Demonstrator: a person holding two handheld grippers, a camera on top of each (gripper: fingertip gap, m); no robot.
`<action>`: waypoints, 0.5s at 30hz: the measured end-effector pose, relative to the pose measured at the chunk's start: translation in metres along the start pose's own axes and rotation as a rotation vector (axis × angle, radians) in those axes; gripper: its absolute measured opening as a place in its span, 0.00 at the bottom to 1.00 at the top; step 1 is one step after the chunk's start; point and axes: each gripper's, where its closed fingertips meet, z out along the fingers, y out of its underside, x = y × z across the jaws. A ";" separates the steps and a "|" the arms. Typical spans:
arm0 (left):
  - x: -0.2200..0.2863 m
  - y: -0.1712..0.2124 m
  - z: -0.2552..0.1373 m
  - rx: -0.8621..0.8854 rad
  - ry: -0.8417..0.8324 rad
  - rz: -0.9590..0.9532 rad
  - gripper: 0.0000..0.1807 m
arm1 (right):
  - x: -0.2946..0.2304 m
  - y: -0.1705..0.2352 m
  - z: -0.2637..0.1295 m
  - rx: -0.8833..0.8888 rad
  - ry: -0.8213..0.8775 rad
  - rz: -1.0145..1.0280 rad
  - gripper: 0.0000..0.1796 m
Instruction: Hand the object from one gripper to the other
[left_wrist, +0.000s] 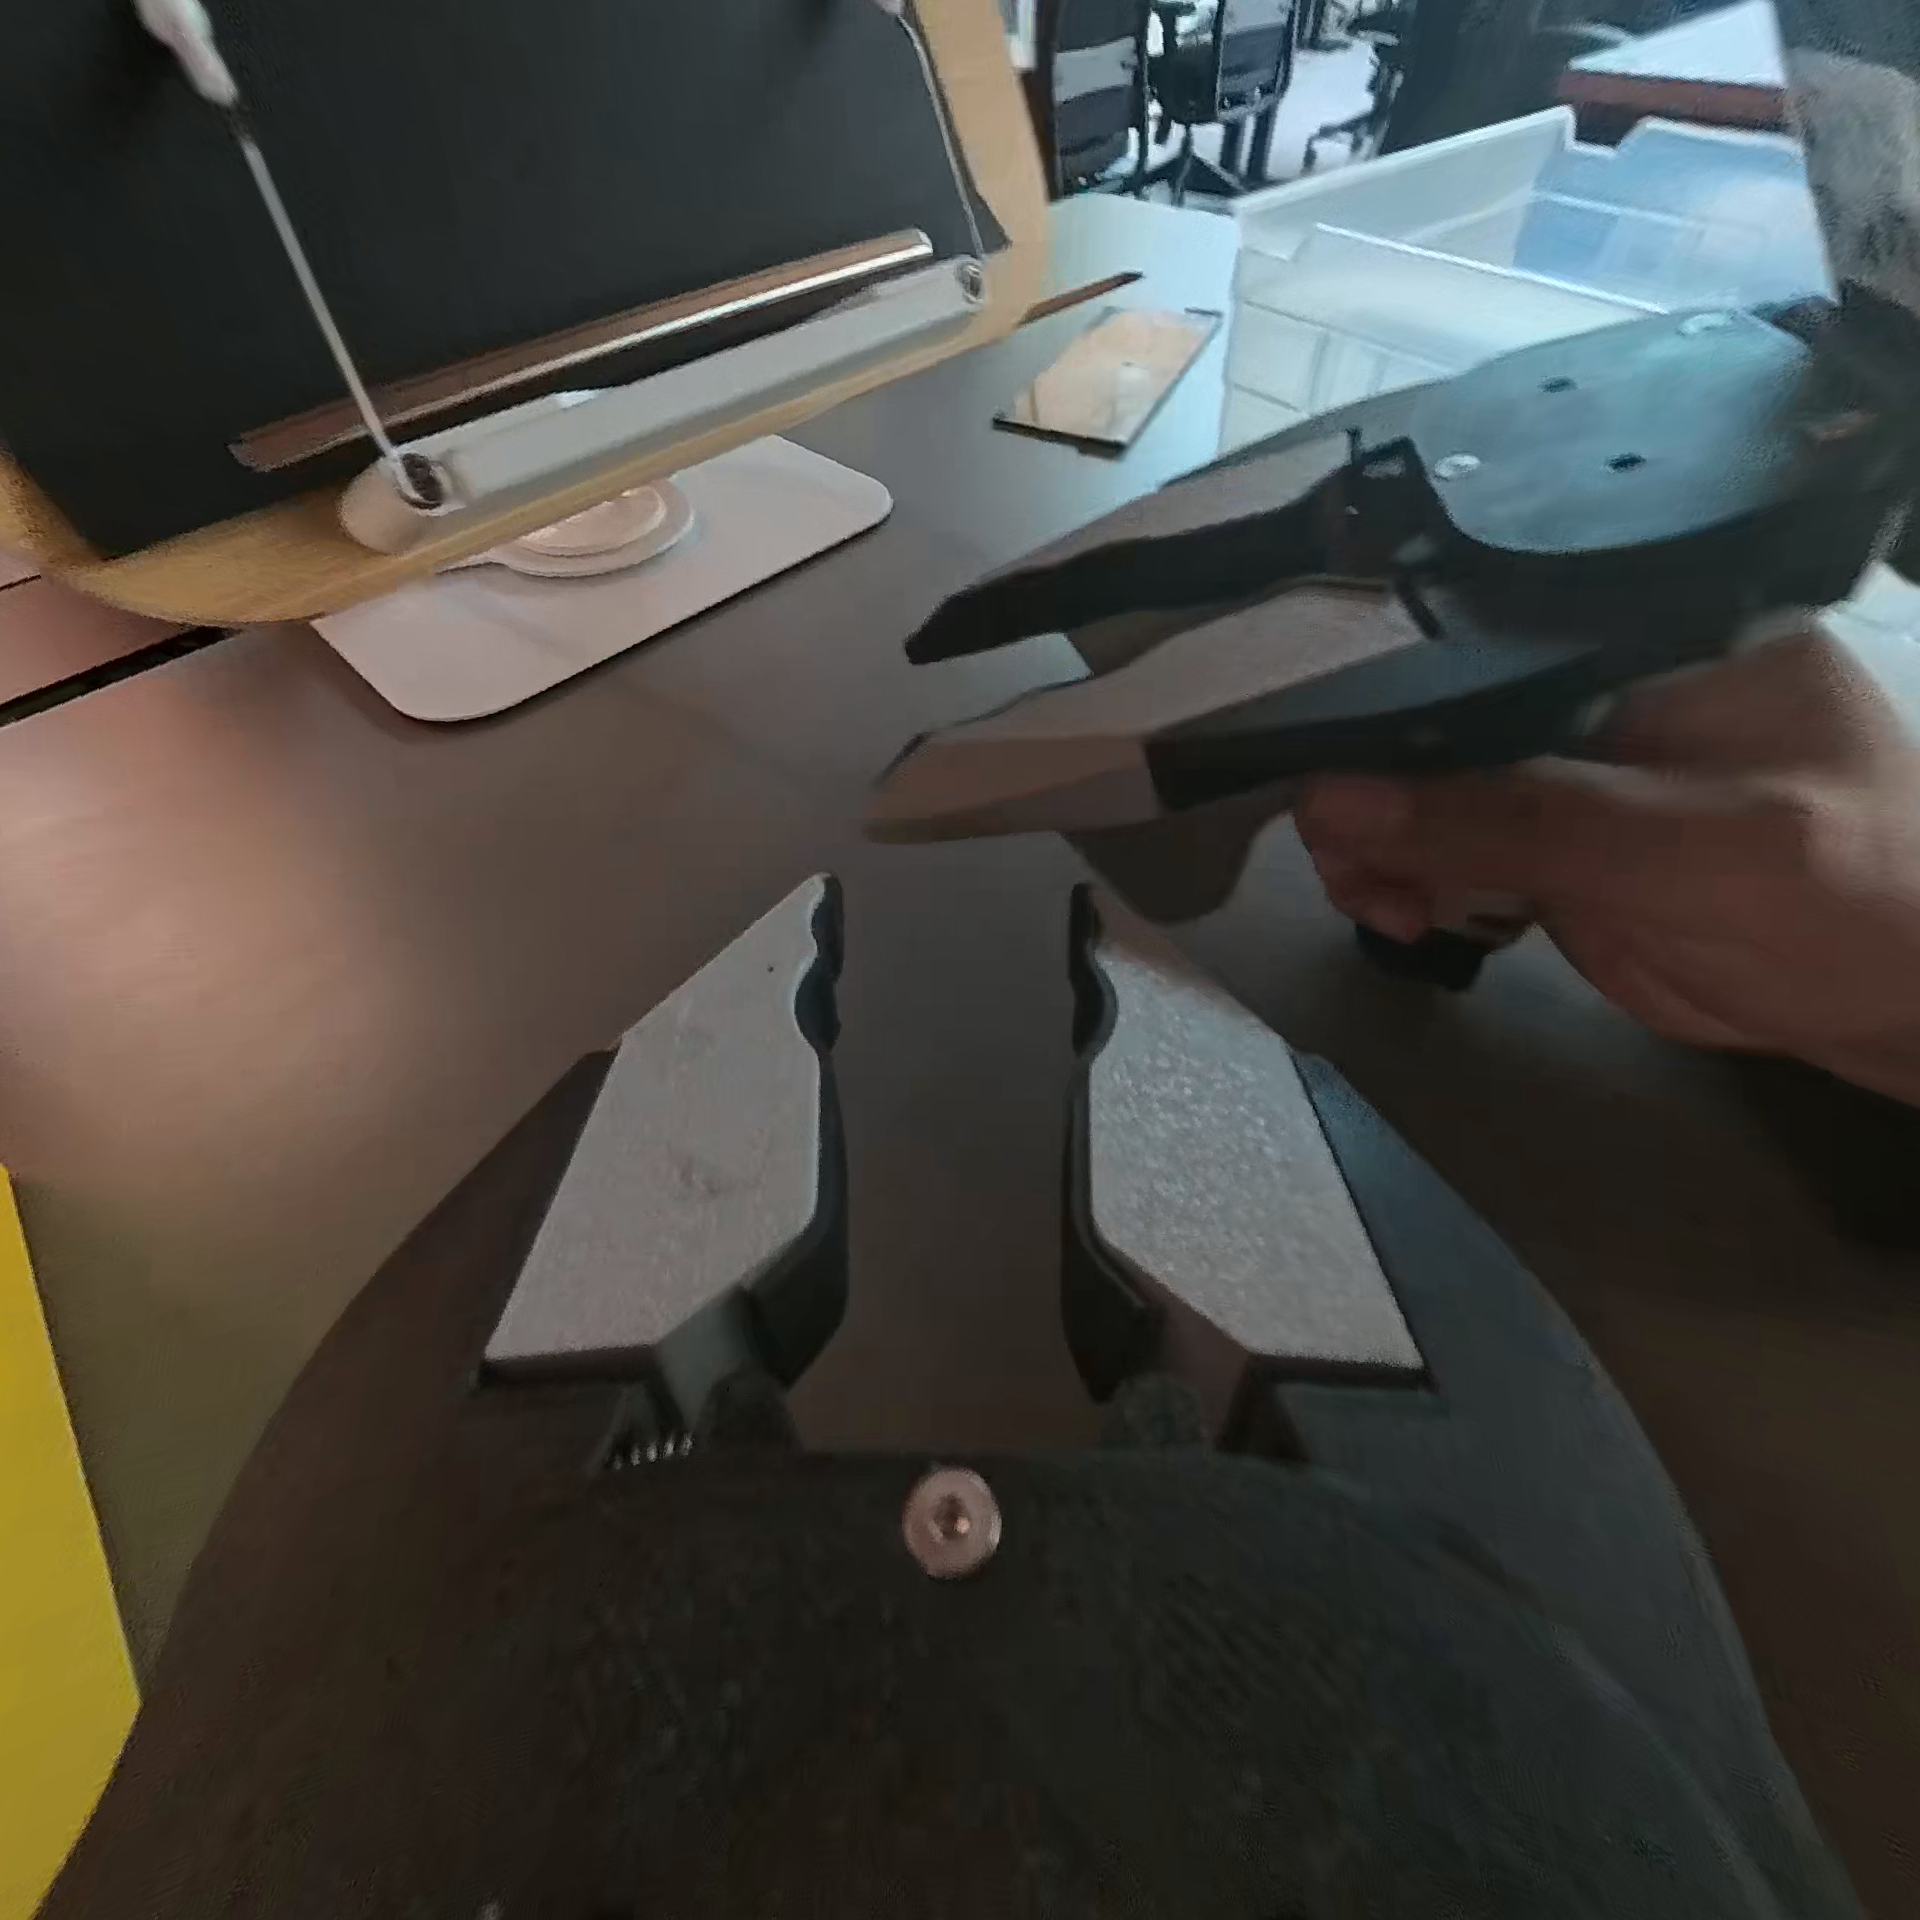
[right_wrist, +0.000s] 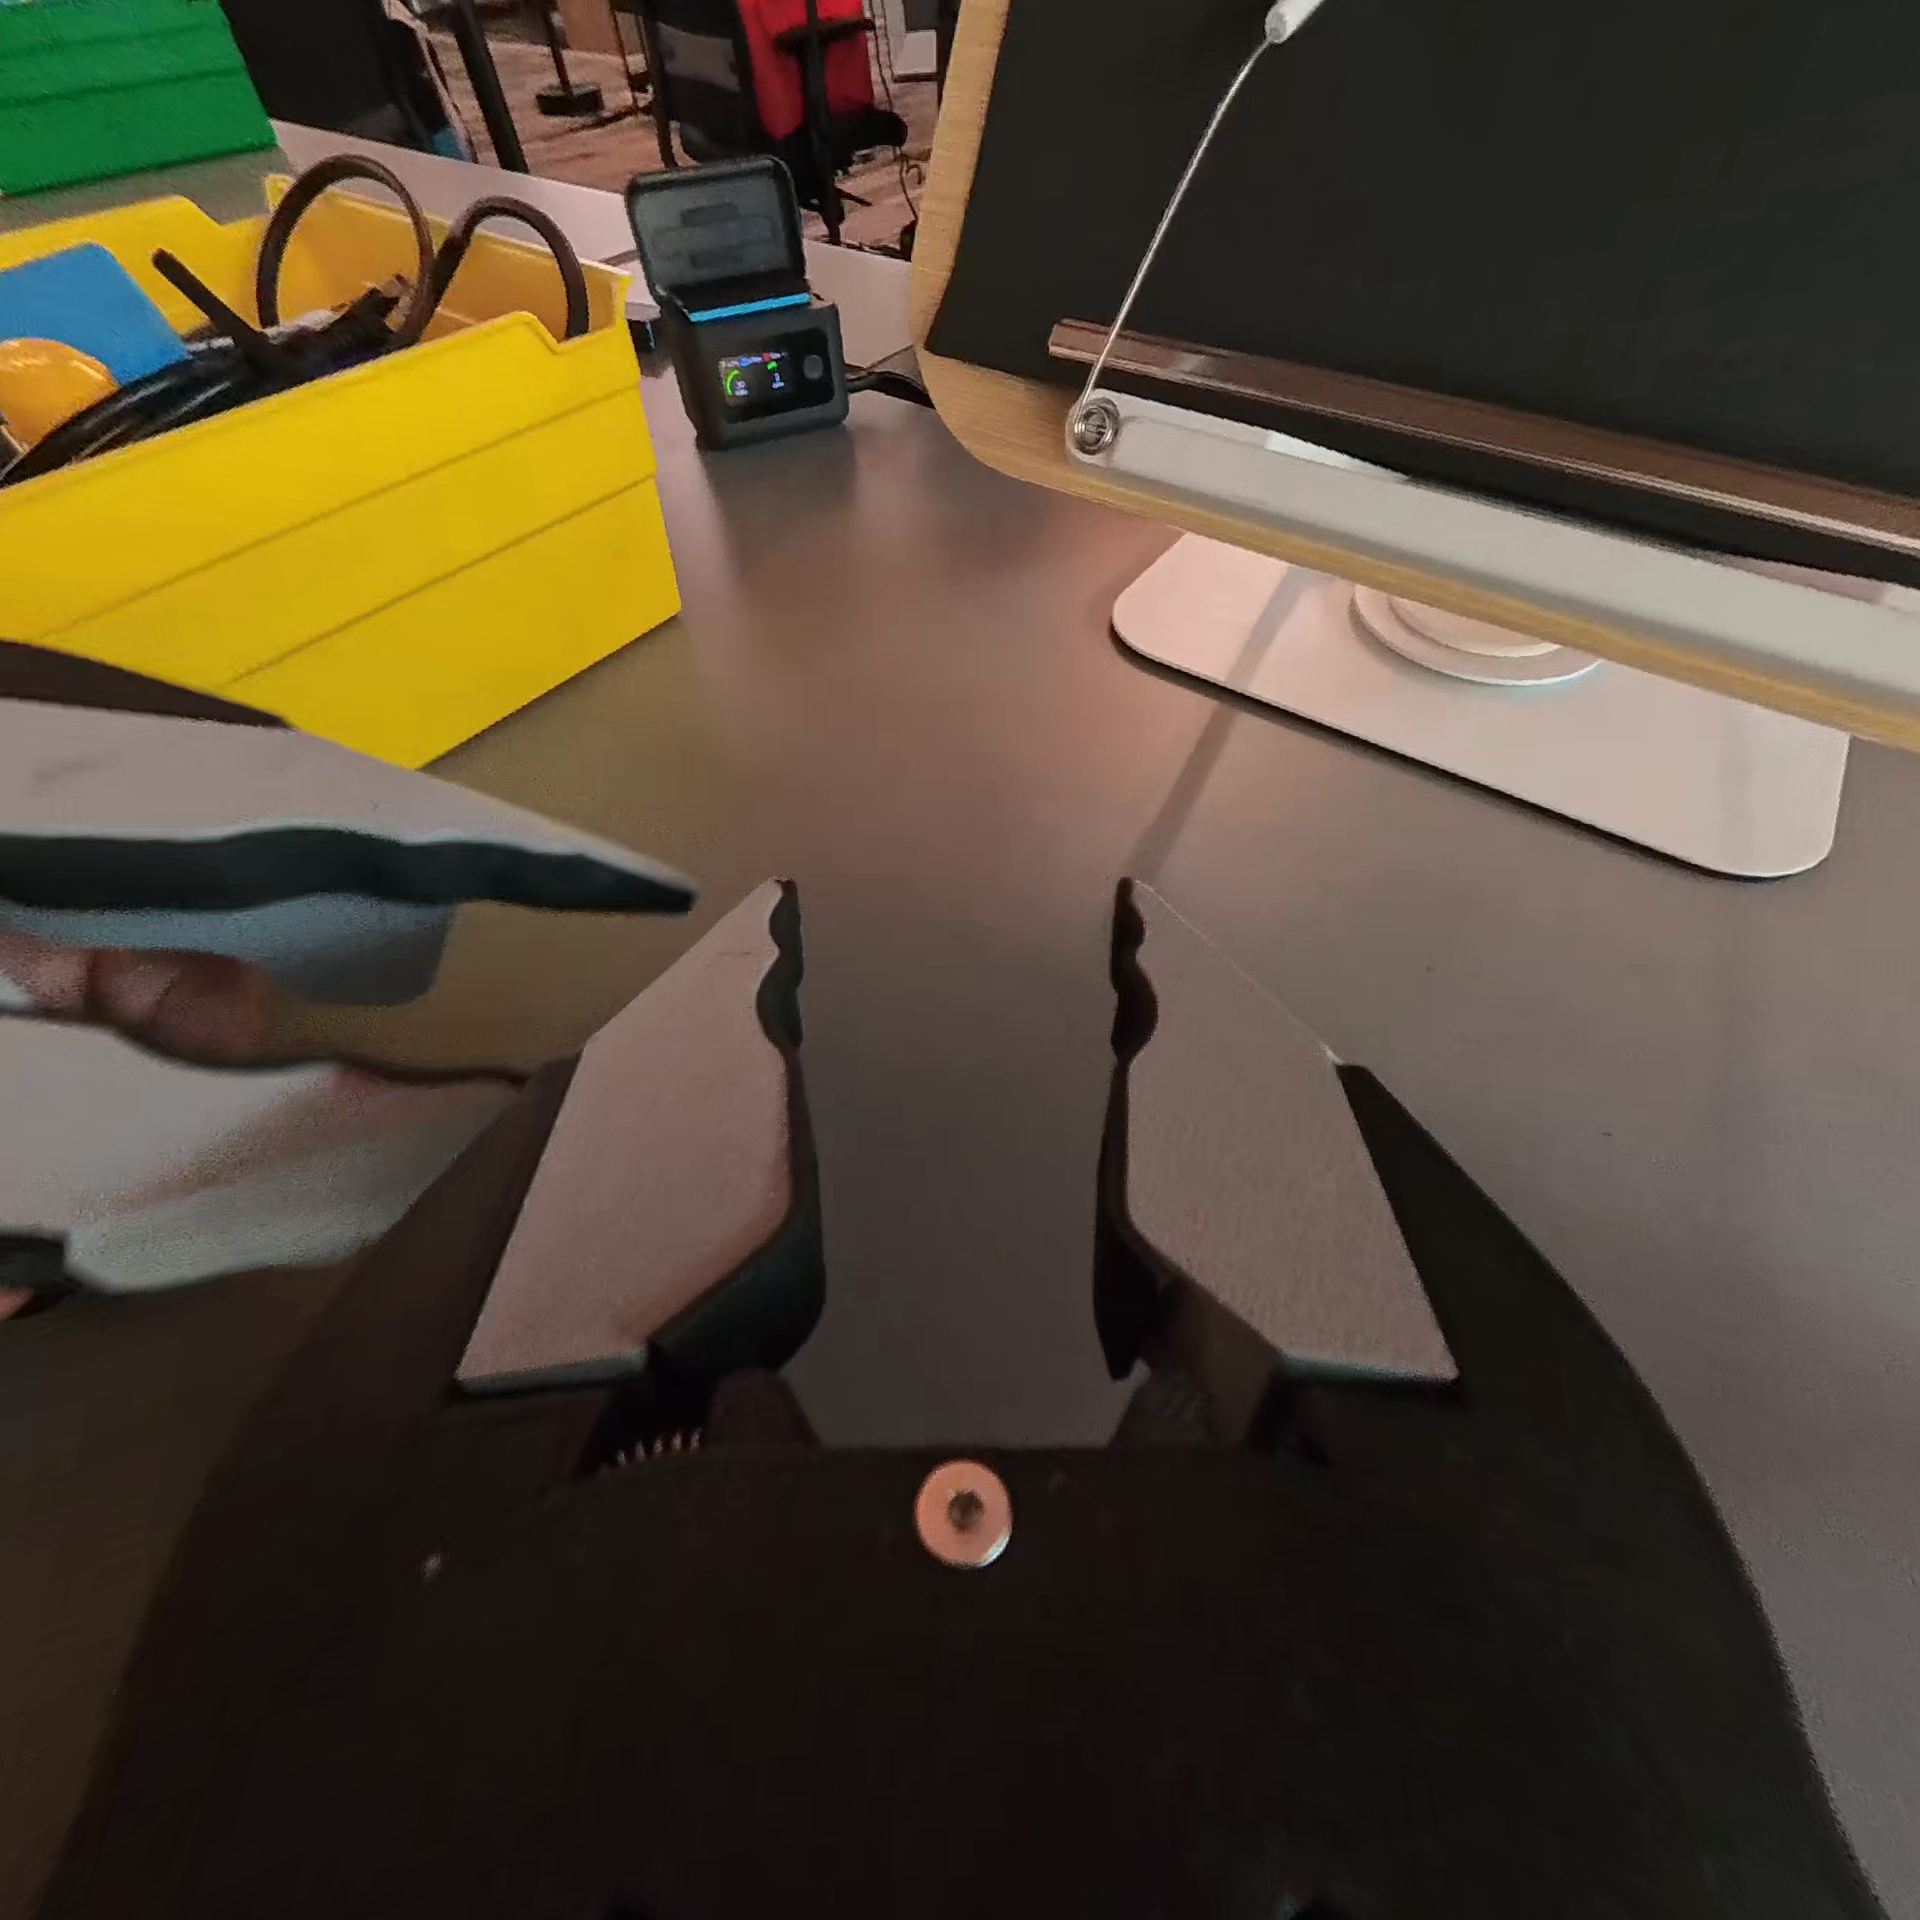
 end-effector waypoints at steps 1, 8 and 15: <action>0.007 0.002 -0.002 -0.011 0.005 0.015 0.23 | 0.000 0.000 -0.001 0.000 -0.008 0.008 0.32; 0.047 -0.032 -0.058 0.021 0.007 0.117 0.20 | 0.004 0.002 -0.006 0.005 -0.006 0.019 0.31; -0.048 -0.083 -0.143 -0.080 -0.212 0.219 0.33 | 0.001 0.006 -0.003 -0.028 -0.046 0.034 0.31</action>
